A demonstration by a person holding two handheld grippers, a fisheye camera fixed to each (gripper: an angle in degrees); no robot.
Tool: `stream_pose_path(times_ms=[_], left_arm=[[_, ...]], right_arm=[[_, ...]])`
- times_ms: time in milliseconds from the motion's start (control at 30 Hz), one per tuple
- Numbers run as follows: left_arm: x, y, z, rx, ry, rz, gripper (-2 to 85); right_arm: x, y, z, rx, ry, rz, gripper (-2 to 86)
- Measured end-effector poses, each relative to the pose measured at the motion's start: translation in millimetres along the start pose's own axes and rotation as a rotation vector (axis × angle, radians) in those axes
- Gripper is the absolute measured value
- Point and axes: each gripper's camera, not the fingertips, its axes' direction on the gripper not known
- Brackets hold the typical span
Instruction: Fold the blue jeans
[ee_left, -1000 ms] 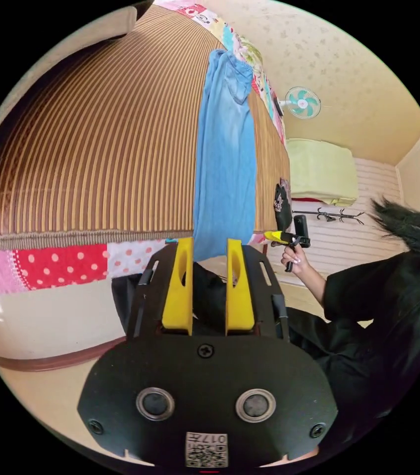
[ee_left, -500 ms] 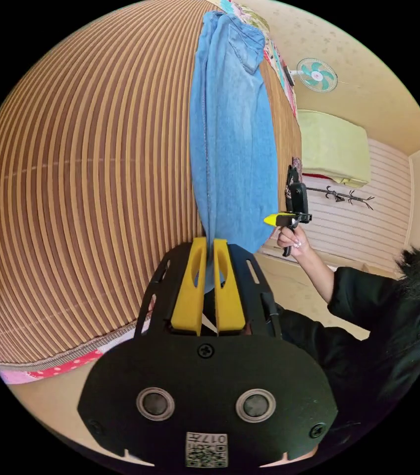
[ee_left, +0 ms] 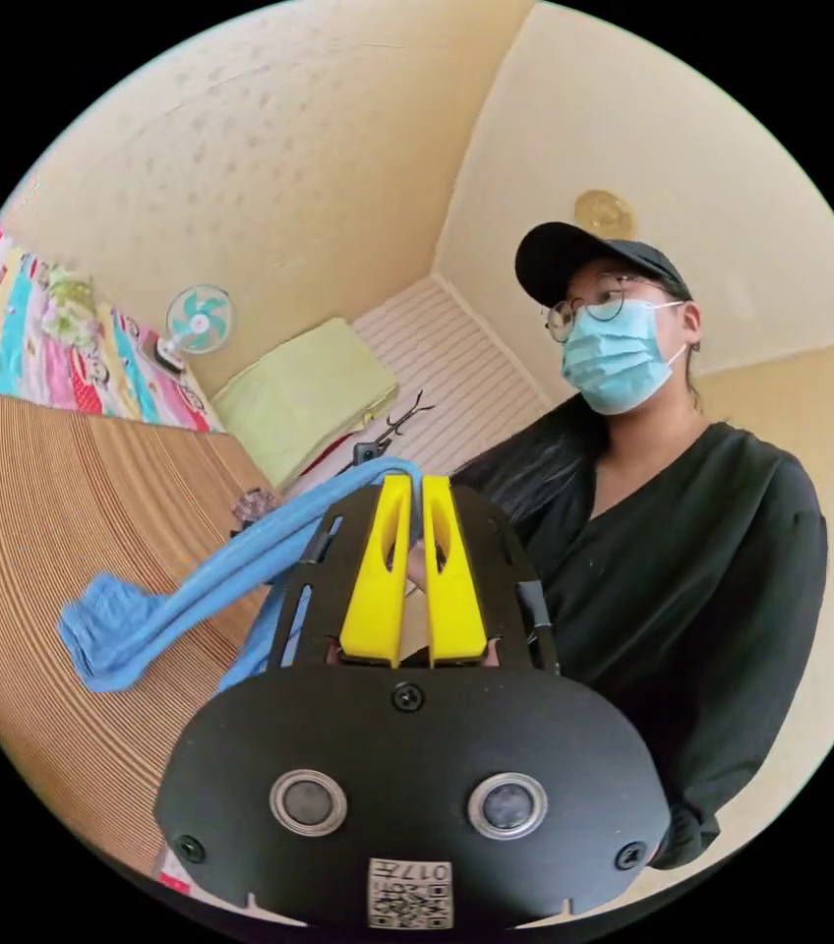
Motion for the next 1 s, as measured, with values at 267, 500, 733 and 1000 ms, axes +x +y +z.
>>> stream_pose_path(times_ms=[267, 500, 733, 1000], left_arm=[[-42, -104, 44, 0.048, -0.375, -0.078, -0.2], [-173, -59, 80, -0.075, -0.579, -0.284, 0.0], [-248, 134, 126, -0.366, -0.667, -0.695, 4.2], [-295, 272, 115, -0.311, -0.577, -1.155, 12.0]], right_arm=[[24, -120, -53, -0.052, 0.39, 0.127, 0.7], [152, -91, -95, -0.139, 0.521, 0.405, 0.9], [200, 70, -103, -0.242, 0.5, 0.7, 2.5], [222, 234, -151, -0.225, 0.587, 1.271, 14.4]])
